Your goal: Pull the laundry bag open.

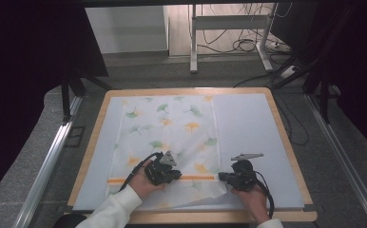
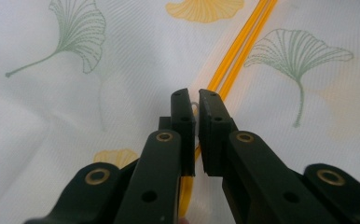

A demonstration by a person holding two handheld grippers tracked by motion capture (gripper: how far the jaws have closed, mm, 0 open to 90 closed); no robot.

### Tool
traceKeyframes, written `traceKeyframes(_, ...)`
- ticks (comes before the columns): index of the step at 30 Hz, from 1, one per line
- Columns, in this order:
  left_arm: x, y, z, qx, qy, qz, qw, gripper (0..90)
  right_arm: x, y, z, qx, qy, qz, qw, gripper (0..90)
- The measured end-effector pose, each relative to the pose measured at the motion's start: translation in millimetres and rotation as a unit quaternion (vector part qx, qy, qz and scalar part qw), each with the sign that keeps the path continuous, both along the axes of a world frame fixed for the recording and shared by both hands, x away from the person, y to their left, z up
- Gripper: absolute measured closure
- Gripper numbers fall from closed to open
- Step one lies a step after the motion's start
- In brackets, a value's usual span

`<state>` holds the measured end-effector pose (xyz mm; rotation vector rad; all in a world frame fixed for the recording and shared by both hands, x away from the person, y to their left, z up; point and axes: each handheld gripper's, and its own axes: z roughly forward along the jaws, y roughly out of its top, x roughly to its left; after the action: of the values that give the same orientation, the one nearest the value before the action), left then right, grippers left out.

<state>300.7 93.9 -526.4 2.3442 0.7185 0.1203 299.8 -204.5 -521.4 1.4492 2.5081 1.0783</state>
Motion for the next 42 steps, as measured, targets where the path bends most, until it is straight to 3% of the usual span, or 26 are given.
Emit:
traceKeyframes(25,-0.1,12.0,0.3,0.000,0.012,0.009,0.9999,86.1,0.1,-0.3,0.1,0.000,0.000,0.001,1.0000,89.7)
traceKeyframes(42,-1.7,29.4,1.6,0.014,0.018,0.021,0.9995,86.2,0.1,-0.7,-0.3,0.002,0.000,-0.001,1.0000,89.7)
